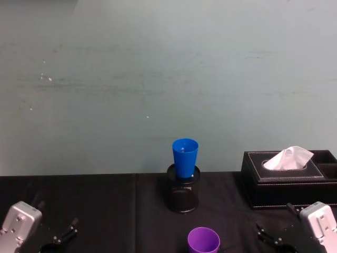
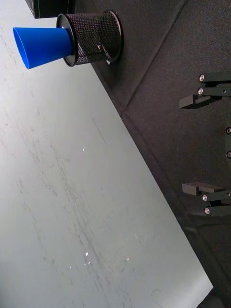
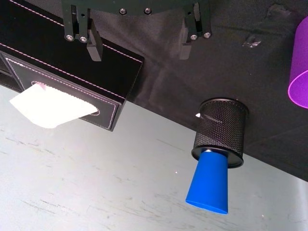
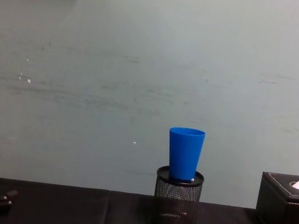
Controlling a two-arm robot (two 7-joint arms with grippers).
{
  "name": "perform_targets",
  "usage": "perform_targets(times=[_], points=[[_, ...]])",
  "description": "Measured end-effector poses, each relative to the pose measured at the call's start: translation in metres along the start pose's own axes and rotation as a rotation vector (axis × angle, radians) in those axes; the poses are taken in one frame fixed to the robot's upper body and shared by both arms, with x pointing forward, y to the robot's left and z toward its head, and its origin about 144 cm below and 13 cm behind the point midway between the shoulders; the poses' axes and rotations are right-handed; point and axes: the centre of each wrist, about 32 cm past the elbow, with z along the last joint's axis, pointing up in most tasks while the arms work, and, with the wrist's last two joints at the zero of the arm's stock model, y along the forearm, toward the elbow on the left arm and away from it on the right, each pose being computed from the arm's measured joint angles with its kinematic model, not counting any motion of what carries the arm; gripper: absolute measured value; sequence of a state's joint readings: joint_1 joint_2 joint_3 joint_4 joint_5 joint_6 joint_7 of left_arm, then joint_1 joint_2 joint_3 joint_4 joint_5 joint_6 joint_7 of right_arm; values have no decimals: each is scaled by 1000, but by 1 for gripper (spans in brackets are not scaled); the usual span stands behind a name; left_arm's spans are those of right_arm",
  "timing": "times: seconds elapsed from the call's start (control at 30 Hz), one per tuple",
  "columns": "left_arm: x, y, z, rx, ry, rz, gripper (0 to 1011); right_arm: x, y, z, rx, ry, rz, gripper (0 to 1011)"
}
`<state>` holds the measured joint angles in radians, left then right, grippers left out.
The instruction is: Pick up one cup with a gripper and tap it against the other cup.
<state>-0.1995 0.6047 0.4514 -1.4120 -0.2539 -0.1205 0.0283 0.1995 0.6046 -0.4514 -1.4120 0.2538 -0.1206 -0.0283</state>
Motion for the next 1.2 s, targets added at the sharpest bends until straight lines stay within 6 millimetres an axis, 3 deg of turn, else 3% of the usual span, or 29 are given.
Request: perform_targets(times=[1.2], points=[[0,0,0,0,0,0,1000,0,0,0,0,0,0,1000]])
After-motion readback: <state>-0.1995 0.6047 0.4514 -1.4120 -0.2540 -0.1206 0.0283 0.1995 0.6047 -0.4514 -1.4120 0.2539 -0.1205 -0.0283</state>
